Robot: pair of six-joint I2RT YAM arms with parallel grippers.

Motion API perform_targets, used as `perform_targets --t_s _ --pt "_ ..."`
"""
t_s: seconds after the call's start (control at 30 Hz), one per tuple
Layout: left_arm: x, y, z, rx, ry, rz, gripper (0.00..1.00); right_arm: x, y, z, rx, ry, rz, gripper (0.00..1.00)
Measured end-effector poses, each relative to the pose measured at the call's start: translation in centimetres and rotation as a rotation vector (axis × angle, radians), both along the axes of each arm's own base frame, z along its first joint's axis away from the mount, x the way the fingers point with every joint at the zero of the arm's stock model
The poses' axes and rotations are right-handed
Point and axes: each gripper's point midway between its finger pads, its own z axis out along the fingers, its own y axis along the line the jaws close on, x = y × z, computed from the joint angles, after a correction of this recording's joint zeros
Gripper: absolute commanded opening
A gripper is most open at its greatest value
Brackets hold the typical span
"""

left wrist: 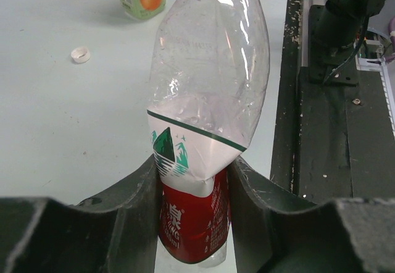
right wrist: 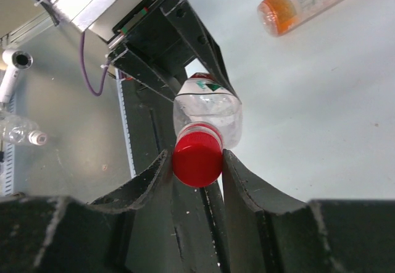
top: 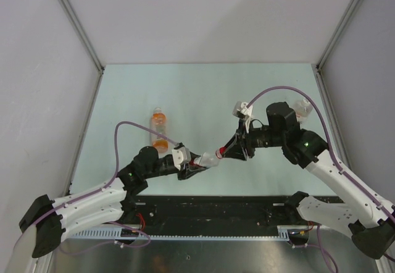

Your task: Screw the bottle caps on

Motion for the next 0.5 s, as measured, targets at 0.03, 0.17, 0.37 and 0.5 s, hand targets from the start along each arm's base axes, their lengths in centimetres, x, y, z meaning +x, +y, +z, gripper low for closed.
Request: perform_targets --t_s 0.03,0.17,0.37,0.5 --pt "0.1 0.0 0.0 -0.001 0.005 0.006 0.0 -0.2 0.1 0.0 0.003 0.004 0.01 0.25" --pt "0.1 0.2 -0.1 0.001 0.017 0.02 0.0 -0.5 0.4 -0.2 0.004 0.021 0.038 0.26" --pt "-0.1 0.4 -0.2 0.007 0.03 0.02 0.0 -0.7 0.8 -0.2 0.008 0.03 0.055 0.26" --pt "-0.2 0.4 -0.2 0.008 0.033 0.015 0.0 -1.0 1.1 -0.1 0.013 0.029 0.065 0.26"
